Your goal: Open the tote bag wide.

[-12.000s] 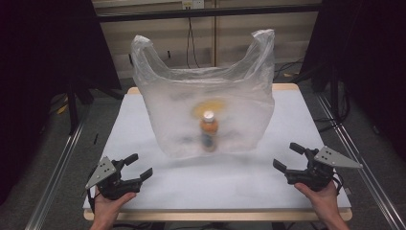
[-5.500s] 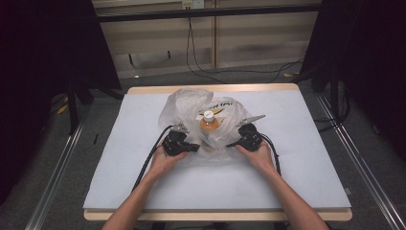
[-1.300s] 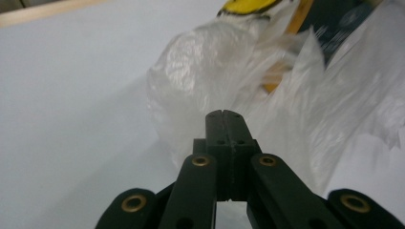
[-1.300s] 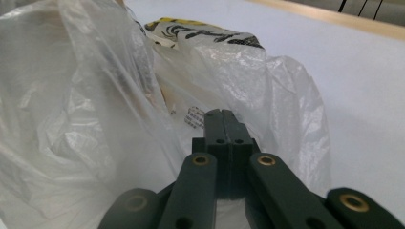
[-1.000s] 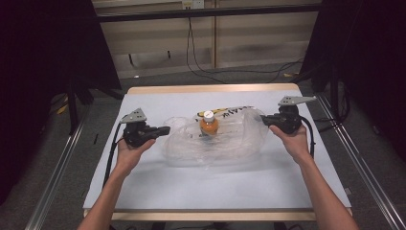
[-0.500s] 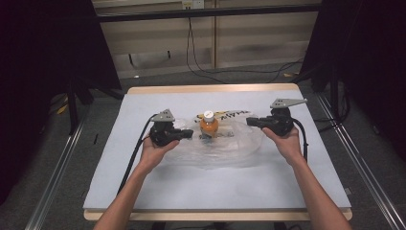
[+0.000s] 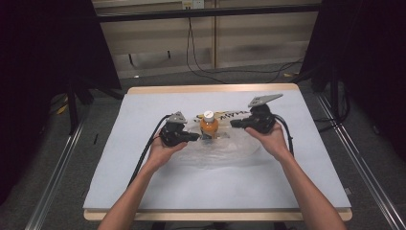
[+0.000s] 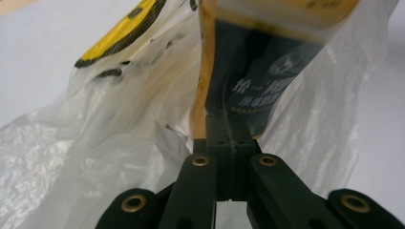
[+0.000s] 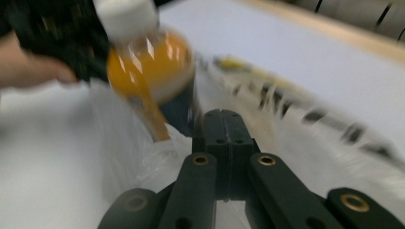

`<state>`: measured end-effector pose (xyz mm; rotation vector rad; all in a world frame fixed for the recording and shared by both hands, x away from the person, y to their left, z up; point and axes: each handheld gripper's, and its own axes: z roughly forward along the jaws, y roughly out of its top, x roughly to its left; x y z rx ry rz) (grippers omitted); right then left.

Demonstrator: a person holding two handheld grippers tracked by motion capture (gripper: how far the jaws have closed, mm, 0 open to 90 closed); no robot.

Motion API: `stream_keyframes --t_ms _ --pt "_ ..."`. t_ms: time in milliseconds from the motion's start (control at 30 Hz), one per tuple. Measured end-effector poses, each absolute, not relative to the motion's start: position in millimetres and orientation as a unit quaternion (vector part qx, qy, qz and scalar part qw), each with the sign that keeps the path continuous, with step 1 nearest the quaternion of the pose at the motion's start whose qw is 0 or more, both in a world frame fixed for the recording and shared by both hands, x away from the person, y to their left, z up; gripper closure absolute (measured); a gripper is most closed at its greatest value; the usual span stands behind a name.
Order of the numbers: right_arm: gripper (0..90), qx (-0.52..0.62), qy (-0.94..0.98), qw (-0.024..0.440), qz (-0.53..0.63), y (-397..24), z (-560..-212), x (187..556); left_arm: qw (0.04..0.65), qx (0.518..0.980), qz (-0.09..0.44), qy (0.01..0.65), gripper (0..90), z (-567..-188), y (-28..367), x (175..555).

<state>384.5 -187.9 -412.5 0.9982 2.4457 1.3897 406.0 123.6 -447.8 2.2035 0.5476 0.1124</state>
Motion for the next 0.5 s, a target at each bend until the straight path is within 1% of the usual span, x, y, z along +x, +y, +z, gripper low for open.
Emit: stream_keyframes --t_ms 67,167,233,267,300,367,500 --pt "90.0 0.330 0.836 0.060 0.434 -181.8 -431.4 385.0 0.390 0.894 0.049 0.216 90.0 -452.8 123.2 408.1" --pt "90.0 0.337 0.857 0.046 0.386 -179.3 -455.6 387.0 0.364 0.902 0.060 0.224 90.0 -460.5 126.6 411.1" --pt "90.0 0.335 0.876 0.045 0.344 -179.1 -468.8 387.2 0.343 0.911 0.073 0.217 90.0 -462.9 132.6 413.2" --pt "90.0 0.333 0.880 0.043 0.335 -179.8 -472.3 387.3 0.341 0.909 0.078 0.226 90.0 -466.0 133.9 412.4" --pt "90.0 0.330 0.884 0.041 0.330 -182.1 -475.0 386.8 0.324 0.916 0.079 0.222 90.0 -467.9 137.9 413.3" --pt "90.0 0.328 0.887 0.040 0.323 -188.4 -473.5 386.1 0.308 0.921 0.086 0.222 90.0 -471.0 143.8 414.0" --pt "90.0 0.323 0.899 0.039 0.294 -202.4 -468.9 382.5 0.300 0.918 0.096 0.243 90.0 -470.2 165.3 416.0"
